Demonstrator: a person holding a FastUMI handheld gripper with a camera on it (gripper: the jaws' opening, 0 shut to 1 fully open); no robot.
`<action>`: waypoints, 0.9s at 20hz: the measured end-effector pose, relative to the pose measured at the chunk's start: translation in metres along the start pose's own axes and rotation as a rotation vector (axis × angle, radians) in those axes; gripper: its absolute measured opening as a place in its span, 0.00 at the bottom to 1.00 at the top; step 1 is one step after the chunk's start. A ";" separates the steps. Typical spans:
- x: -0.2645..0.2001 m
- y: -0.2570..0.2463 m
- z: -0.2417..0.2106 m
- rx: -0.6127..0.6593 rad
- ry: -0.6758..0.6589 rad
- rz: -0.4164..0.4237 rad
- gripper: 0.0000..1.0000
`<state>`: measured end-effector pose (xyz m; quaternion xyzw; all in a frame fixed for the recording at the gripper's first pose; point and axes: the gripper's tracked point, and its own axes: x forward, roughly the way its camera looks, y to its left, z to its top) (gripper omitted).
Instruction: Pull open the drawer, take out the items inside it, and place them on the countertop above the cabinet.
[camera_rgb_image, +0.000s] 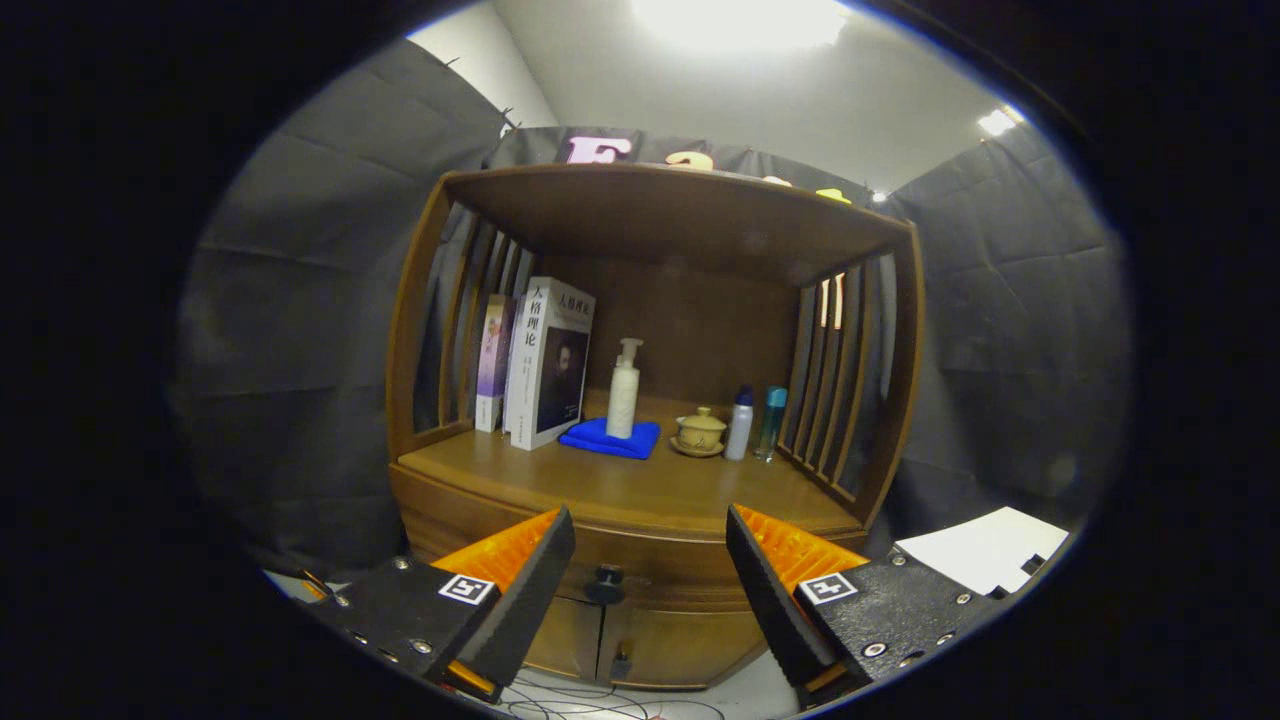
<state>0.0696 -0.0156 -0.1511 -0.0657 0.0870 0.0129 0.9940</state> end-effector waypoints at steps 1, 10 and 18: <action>0.007 0.005 -0.012 -0.004 0.024 -0.004 0.95; 0.041 0.029 -0.079 0.017 0.140 0.018 0.95; 0.069 0.043 -0.115 0.057 0.188 0.028 0.94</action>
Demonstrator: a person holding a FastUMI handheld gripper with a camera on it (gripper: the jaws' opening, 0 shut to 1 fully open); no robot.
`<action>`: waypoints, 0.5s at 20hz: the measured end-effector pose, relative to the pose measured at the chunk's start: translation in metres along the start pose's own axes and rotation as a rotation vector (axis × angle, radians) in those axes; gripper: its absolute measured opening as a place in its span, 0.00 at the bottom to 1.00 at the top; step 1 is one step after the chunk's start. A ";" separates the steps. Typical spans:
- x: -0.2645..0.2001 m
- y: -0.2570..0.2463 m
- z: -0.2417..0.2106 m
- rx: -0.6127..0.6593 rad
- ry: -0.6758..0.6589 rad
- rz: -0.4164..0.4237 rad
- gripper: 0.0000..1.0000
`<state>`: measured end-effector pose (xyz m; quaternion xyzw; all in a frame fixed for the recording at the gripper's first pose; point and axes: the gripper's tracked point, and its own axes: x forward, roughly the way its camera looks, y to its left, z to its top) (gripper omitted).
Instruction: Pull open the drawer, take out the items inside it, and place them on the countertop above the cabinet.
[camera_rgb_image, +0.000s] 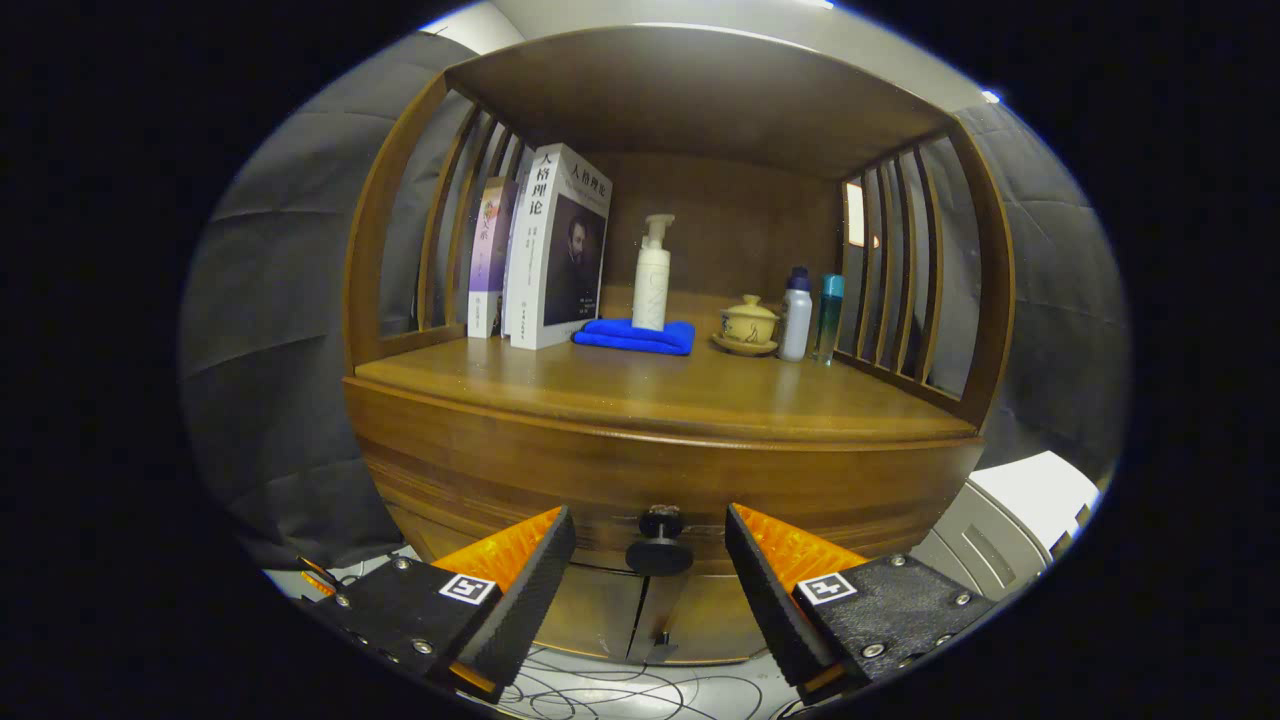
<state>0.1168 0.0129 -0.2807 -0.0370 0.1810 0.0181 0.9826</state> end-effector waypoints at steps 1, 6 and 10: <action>0.003 0.002 -0.004 -0.001 0.005 0.004 0.93; 0.014 0.004 -0.016 0.026 0.016 0.002 0.87; 0.025 0.001 -0.021 0.033 0.022 -0.002 0.75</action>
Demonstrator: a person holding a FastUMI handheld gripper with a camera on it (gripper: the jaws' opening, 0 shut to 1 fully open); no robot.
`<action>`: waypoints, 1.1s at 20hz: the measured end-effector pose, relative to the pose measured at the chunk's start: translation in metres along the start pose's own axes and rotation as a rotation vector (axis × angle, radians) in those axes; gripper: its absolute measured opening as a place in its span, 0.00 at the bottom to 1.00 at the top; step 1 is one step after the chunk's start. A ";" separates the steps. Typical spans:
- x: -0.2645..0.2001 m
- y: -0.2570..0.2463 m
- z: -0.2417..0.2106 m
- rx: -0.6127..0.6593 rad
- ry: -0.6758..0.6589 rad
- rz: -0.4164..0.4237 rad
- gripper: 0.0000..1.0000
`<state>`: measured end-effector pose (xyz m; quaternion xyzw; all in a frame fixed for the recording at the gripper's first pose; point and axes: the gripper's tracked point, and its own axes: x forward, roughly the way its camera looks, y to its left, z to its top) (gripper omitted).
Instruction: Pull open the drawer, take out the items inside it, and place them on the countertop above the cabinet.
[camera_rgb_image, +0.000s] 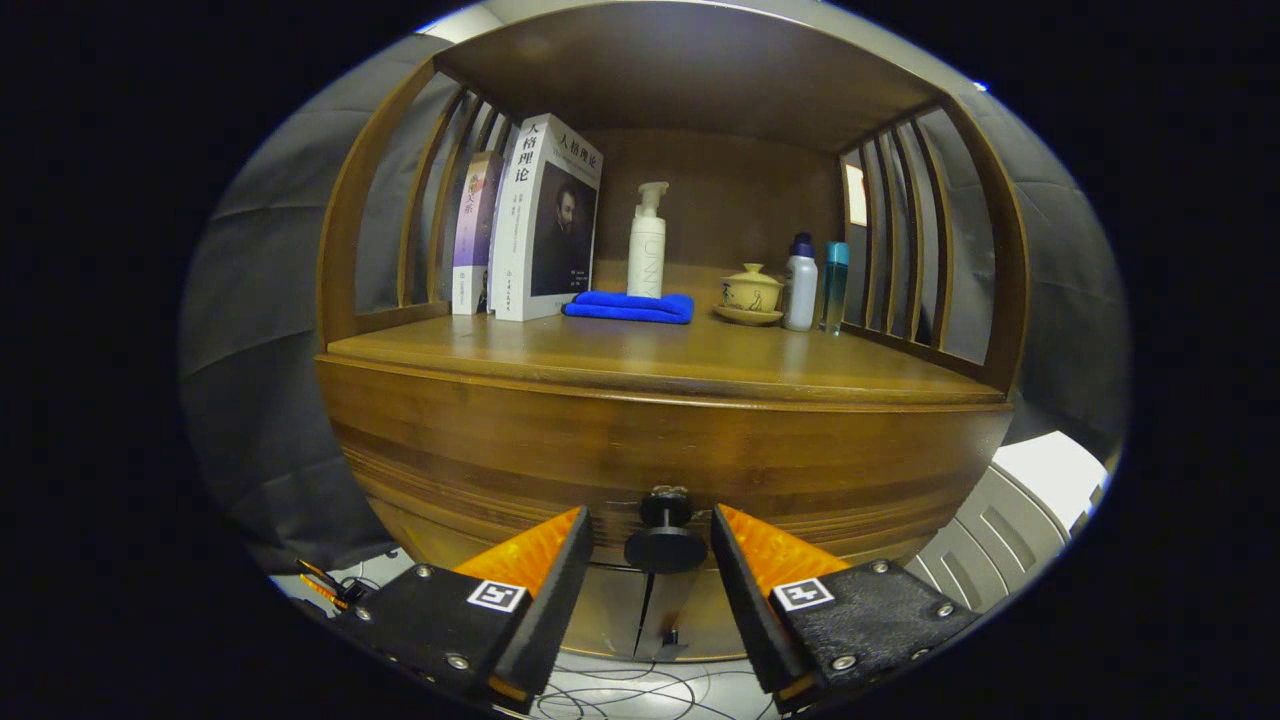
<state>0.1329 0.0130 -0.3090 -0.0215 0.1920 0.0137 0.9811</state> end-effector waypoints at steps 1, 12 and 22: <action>0.003 -0.002 -0.001 -0.007 -0.003 -0.009 0.72; 0.009 -0.007 -0.007 0.015 -0.074 0.003 0.31; -0.007 -0.009 -0.014 0.018 -0.069 -0.013 0.28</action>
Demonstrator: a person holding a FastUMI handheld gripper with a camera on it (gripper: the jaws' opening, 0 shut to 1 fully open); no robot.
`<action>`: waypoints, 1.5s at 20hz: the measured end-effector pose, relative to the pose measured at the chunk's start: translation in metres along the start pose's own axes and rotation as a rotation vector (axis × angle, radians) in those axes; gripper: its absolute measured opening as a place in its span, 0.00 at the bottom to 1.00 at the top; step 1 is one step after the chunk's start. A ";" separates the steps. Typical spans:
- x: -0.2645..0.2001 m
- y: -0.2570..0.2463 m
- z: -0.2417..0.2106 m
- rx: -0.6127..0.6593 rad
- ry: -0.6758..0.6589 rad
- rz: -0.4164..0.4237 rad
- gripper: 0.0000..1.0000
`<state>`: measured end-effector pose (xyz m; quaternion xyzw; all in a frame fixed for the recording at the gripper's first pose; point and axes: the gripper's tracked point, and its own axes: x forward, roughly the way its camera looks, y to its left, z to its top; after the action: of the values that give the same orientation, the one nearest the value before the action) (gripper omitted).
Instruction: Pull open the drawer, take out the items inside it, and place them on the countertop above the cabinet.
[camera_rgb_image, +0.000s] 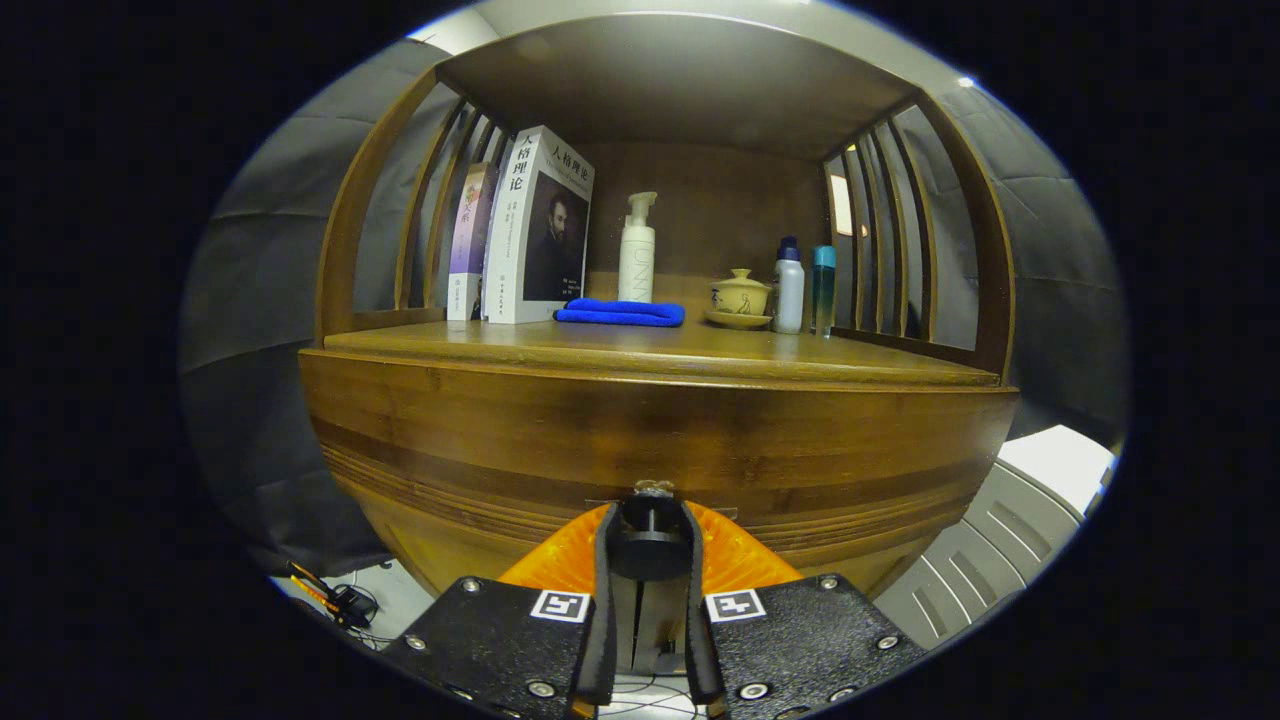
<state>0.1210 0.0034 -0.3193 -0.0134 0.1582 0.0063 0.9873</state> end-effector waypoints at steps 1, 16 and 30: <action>-0.005 0.000 -0.001 0.001 0.001 -0.001 0.29; -0.086 0.002 -0.019 0.006 -0.020 -0.010 0.28; -0.154 0.008 -0.035 0.063 0.034 0.024 0.28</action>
<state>-0.0362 0.0095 -0.3048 0.0194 0.1752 0.0132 0.9843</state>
